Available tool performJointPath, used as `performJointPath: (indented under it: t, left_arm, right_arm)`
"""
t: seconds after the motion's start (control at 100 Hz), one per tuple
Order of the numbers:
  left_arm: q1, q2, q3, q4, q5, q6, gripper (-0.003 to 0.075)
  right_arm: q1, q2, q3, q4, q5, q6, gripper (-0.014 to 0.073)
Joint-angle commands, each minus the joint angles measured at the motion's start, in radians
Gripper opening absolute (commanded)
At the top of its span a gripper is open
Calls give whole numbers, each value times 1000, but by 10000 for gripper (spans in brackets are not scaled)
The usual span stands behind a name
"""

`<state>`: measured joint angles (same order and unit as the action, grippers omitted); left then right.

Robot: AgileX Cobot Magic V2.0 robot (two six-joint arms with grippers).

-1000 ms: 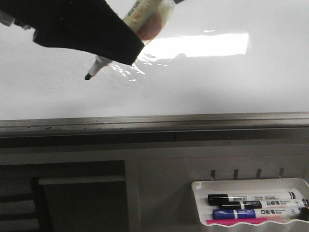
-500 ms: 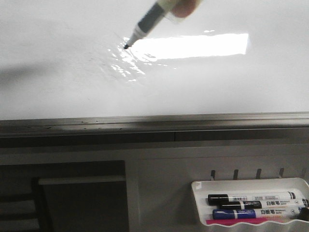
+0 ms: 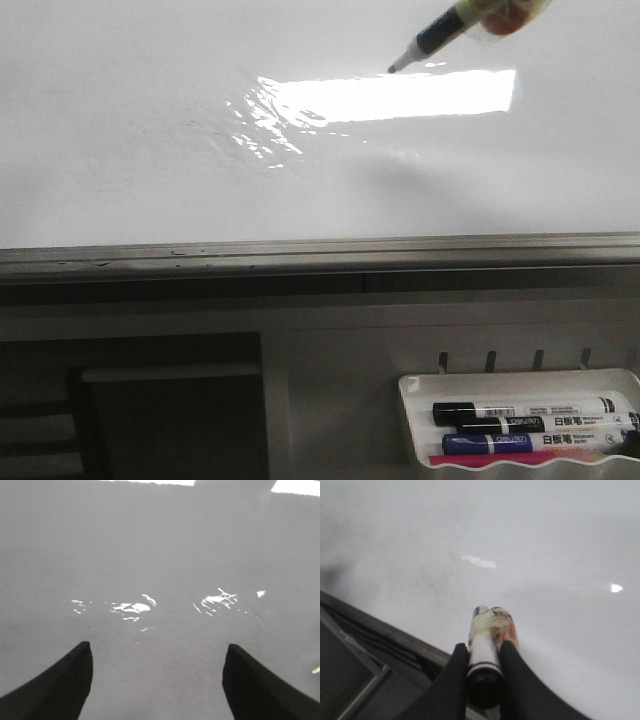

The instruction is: Write number 7 on whiteboard

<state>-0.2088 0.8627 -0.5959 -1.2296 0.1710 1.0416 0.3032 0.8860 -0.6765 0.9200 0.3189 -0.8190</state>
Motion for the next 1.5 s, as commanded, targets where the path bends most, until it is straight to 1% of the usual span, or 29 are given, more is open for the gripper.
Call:
performJointPath:
  t: [0.0,0.12,0.25,0.44,0.77,0.97,1.03,1.12,1.33,1.49]
  left_arm:
    - [2,-27,-17,-29,-62,-1,491]
    - [2,-27,-17,-29,-64,-1,491]
    - [2,-25,-17,-30,-65,-1,491]
    - [2,-25,-17,-30,-66,-1,491]
    - [2,-25,-17,-30,-66,-1,491]
    - [2,-25,-17,-30,-66,-1,491]
    - [2,-25,-17,-30,-66,-1,491]
    - [2,-25,-17,-30,-66,-1,491]
    - [2,-25,-17,-30,-66,-1,491]
    - [2,-25,-17,-30,-66,-1,491]
  right_arm:
    - [-2,10,-31,29,-101,-20,-53]
    - [7,45,-53,29,-110,-39,-53]
    - [53,90,-95,33,-141,-56,-53]
    - [124,182,-155,33,-236,-58,-53]
    - [193,320,-207,33,-351,-58,-53]
    - [193,326,-207,33,-362,-58,-53]
    - [184,326,-205,33,-343,-58,-53]
    - [153,326,-197,45,-313,-56,-53]
    - [75,271,-152,68,-319,-56,-53]
    - [7,245,-143,70,-268,-56,-53]
